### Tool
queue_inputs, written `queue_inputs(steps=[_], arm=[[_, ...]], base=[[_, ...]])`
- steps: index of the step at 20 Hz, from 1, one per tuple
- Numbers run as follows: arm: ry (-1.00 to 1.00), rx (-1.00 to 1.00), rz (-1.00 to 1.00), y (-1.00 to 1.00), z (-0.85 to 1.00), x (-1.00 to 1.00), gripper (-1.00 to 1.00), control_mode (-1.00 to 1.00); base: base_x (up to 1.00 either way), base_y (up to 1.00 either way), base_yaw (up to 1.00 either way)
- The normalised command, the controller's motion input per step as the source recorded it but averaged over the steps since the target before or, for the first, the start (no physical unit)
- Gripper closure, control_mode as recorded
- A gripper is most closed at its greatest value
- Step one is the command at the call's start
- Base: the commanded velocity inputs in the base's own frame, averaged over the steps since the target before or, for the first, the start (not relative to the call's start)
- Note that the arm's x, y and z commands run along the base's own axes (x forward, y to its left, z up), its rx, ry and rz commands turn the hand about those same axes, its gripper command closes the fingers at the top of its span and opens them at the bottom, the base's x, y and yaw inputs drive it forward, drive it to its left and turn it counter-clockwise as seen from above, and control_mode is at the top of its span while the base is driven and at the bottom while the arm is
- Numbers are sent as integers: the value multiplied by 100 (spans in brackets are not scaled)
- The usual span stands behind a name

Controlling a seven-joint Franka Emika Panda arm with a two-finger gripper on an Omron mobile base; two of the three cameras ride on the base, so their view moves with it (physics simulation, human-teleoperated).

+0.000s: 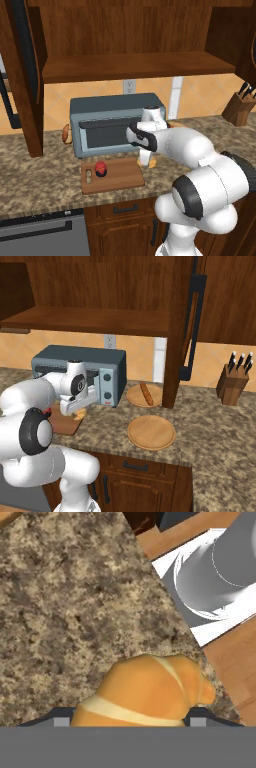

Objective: From the different types of pastries on the counter, select a croissant and place it on the cutting board. Then retrieve a jar of jam from the cabinet and place it alongside the croissant on the cutting board.

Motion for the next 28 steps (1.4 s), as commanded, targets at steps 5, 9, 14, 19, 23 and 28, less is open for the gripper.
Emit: queue_inputs(steps=[5,9,14,19,23,28], arm=[[0,0,1,96,-1,33,100,-100],[0,0,0,80,-8,0,100,-100],[-2,0,0,44,-24,1,100,-100],[-10,0,0,35,-37,1,100,-100],[-14,-2,0,12,-31,0,100,-100],[-12,0,0,0,-19,13,100,-100]], base=[[0,0,0],[0,0,0],[0,0,0],[0,0,0],[0,0,0],[0,0,0]])
